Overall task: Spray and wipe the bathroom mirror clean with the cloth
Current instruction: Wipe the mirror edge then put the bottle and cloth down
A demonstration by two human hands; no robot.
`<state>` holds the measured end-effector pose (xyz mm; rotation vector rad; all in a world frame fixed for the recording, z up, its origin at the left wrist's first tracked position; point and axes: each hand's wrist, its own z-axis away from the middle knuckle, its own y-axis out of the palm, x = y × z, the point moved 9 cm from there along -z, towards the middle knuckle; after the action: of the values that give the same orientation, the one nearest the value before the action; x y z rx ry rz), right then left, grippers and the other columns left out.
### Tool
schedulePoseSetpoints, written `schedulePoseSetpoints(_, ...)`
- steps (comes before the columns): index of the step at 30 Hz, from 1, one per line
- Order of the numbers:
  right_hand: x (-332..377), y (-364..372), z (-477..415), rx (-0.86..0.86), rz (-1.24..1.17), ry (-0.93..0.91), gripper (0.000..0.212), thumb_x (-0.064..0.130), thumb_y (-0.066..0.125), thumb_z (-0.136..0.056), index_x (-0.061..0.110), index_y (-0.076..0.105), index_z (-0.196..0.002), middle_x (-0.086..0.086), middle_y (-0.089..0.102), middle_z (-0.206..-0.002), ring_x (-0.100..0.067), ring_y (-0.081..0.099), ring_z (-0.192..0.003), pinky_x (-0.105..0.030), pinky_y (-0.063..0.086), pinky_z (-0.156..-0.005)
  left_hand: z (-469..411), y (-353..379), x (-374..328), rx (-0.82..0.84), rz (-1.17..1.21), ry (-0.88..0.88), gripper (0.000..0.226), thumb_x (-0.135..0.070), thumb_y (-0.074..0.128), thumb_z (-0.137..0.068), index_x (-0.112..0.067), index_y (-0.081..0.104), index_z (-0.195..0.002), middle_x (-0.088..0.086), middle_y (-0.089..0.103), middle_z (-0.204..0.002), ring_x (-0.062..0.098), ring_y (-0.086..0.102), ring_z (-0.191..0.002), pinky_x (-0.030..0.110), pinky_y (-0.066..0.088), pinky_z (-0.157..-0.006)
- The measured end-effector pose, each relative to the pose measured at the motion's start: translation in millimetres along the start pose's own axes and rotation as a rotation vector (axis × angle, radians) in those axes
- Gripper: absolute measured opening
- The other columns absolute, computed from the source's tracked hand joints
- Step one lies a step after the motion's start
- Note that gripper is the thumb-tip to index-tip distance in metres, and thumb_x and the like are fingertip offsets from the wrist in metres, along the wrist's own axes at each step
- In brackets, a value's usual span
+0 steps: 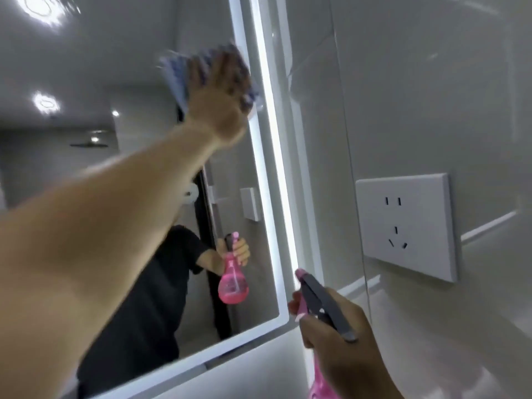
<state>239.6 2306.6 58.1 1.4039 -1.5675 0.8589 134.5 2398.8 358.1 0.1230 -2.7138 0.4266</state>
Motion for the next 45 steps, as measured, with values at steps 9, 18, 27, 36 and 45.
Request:
schedulePoseSetpoints(9,-17.8,-9.0,17.3,0.031,0.034,-0.088,0.019,-0.008,0.050,-0.077,0.002,0.053,-0.061,0.008,0.039,-0.039,-0.002,0.033,-0.036,-0.012,0.031,-0.038,333.6,118.7,-172.6,0.182,0.263,0.617,0.047,-0.015,0.043,-0.082,-0.008,0.059,-0.125,0.008,0.056,-0.137,0.027,0.045,-0.133,0.048,0.031,-0.107)
schedulePoseSetpoints(18,-42.3,-19.6,72.0,0.050,0.390,-0.086,0.005,0.025,0.047,-0.072,0.025,0.050,-0.069,-0.001,0.048,-0.070,-0.008,0.047,-0.058,-0.024,0.039,-0.054,409.0,75.6,-149.9,0.692,0.828,-0.096,0.027,-0.016,0.043,-0.090,-0.010,0.069,-0.094,0.009,0.069,-0.094,0.025,0.065,-0.086,0.028,0.042,-0.077)
schedulePoseSetpoints(27,-174.5,-38.9,128.9,0.120,0.679,0.182,0.034,0.028,0.051,-0.086,0.012,0.056,-0.115,0.013,0.049,-0.059,-0.003,0.048,-0.056,-0.014,0.036,-0.047,586.1,69.2,-179.7,1.211,1.670,-1.592,0.021,-0.015,0.045,-0.098,-0.005,0.059,-0.110,0.014,0.068,-0.097,0.027,0.065,-0.092,0.037,0.052,-0.083)
schedulePoseSetpoints(36,-287.8,-21.3,116.1,-0.026,0.400,0.306,0.056,0.031,0.069,-0.076,0.023,0.053,-0.129,0.014,0.067,-0.097,-0.006,0.061,-0.084,-0.008,0.045,-0.078,675.3,101.8,-189.4,1.067,1.463,-2.105,0.019,-0.016,0.050,-0.096,-0.001,0.059,-0.094,0.020,0.069,-0.090,0.034,0.067,-0.080,0.039,0.056,-0.067)
schedulePoseSetpoints(45,-334.7,-14.5,92.9,-0.106,0.382,0.308,0.058,0.028,0.069,-0.076,0.022,0.053,-0.131,-0.004,0.068,-0.096,-0.021,0.063,-0.089,-0.023,0.047,-0.083,685.6,145.3,-215.2,1.147,1.236,-2.230,0.010,-0.008,0.050,-0.094,0.002,0.051,-0.096,0.019,0.062,-0.089,0.032,0.060,-0.077,0.044,0.051,-0.083)
